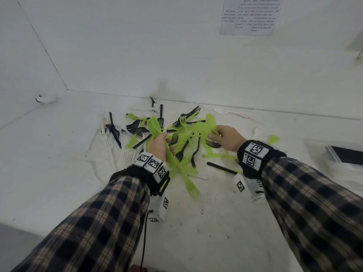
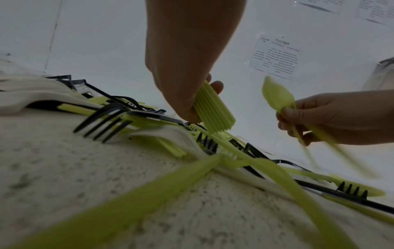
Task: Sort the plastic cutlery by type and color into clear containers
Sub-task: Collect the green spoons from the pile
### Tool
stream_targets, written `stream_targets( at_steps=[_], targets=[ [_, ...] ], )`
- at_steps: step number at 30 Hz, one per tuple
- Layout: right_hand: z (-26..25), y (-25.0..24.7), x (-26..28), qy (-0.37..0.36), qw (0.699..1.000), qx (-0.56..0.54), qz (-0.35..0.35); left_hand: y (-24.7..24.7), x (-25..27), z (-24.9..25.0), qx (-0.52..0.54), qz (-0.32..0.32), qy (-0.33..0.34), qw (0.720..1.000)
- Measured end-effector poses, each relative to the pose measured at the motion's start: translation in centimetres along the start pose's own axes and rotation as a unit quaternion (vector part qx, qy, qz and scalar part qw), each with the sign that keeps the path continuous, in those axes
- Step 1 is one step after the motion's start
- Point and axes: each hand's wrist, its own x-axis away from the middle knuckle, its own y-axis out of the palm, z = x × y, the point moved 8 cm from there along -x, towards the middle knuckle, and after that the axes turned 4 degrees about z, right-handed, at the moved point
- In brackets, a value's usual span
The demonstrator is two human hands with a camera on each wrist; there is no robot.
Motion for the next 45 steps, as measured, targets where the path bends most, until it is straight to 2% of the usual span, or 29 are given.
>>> stream_targets(
  at_steps=[5,10,17,20,24,25,28,30,33,37,40,43,45],
  targets=[
    [-0.6,0.6,0.5,0.066,0.988,-0.137,-0.006,-0.8,0.7,0.2,-0.002,0.001,0.010,1.000],
    [-1.5,3.1,0.9,0.144,0.975,-0.157,-0.055,-1.9,1.0,-0.3,0.014,-0.012,-0.018,1.000],
    [-5.7,6.0,1.4,0.119,0.967,-0.202,-0.096,-2.3,1.6,0.1,0.020,-0.027,-0.036,0.999],
    [-7.3,7.0,1.3,0.111,0.964,-0.226,-0.087,-1.7,2.0,0.3,0.009,-0.050,-0.044,0.998],
    [-7.4,6.8,1.7,0.079,0.987,-0.131,-0.053,-1.8,1.7,0.6,0.001,-0.047,-0.053,0.998],
    [-6.9,6.9,2.1,0.080,0.989,-0.111,-0.065,-2.0,1.5,0.9,0.002,-0.043,-0.051,0.998],
    [-5.3,8.1,3.8,0.092,0.982,-0.002,-0.163,-2.7,0.5,1.9,0.005,-0.034,-0.035,0.999],
    [-5.1,8.2,4.1,0.064,0.981,0.056,-0.176,-3.1,0.1,2.5,0.009,-0.026,-0.029,0.999],
    [-5.5,8.1,3.9,0.030,0.980,0.092,-0.173,-3.3,-0.5,2.8,0.004,-0.023,-0.034,0.999],
    [-5.1,7.5,3.0,0.029,0.983,0.113,-0.143,-3.5,-0.9,2.9,-0.008,-0.022,-0.036,0.999],
    [-4.3,6.2,2.6,0.052,0.990,0.079,-0.107,-3.5,-1.2,3.0,-0.013,-0.027,-0.045,0.999],
    [-3.7,4.5,2.5,0.080,0.995,0.049,-0.030,-3.4,-1.4,3.1,-0.014,-0.046,-0.047,0.998],
    [-3.6,3.5,2.6,0.114,0.992,-0.037,0.032,-3.3,-1.6,3.0,-0.022,-0.056,-0.044,0.997]
  ],
)
